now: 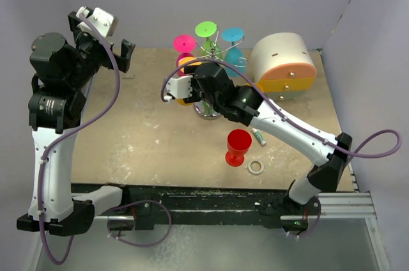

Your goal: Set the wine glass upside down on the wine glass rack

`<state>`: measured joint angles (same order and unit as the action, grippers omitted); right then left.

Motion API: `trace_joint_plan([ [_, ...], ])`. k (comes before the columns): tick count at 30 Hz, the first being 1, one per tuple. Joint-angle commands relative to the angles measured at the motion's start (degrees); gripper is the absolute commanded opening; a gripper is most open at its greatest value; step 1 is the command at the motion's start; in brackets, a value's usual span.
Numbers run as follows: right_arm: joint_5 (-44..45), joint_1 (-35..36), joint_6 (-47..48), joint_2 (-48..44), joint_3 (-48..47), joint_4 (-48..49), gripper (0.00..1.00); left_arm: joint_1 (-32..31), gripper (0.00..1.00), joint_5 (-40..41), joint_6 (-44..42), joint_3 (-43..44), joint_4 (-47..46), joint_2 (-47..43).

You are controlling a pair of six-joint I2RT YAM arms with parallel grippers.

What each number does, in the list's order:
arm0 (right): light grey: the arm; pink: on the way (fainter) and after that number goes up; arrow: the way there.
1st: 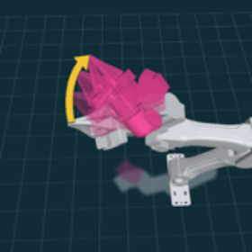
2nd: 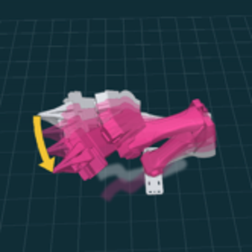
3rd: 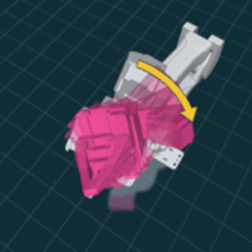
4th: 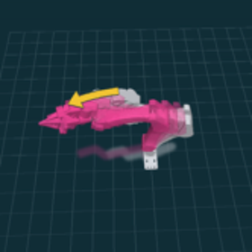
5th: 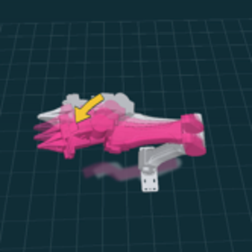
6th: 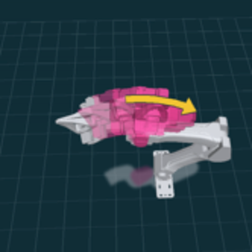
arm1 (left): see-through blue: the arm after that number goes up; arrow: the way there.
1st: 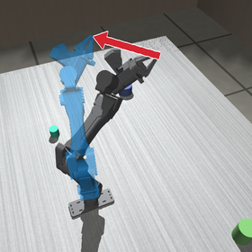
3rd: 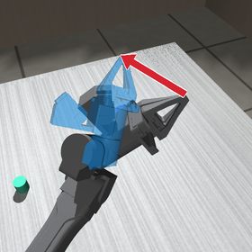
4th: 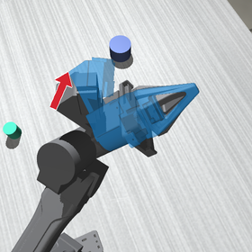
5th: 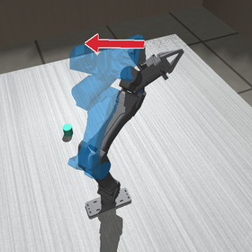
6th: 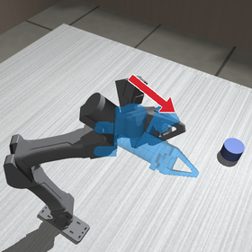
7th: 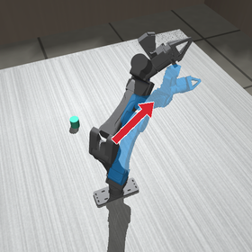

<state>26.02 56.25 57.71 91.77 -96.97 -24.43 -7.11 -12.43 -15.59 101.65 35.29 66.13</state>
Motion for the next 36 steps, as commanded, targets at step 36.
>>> trace_joint_plan([
  [36,-55.6,-38.5,-18.6,-33.3,19.8,-21.4,0.84,2.8,0.99,-19.2,4.0,-14.8,-0.7,-5.1],
])
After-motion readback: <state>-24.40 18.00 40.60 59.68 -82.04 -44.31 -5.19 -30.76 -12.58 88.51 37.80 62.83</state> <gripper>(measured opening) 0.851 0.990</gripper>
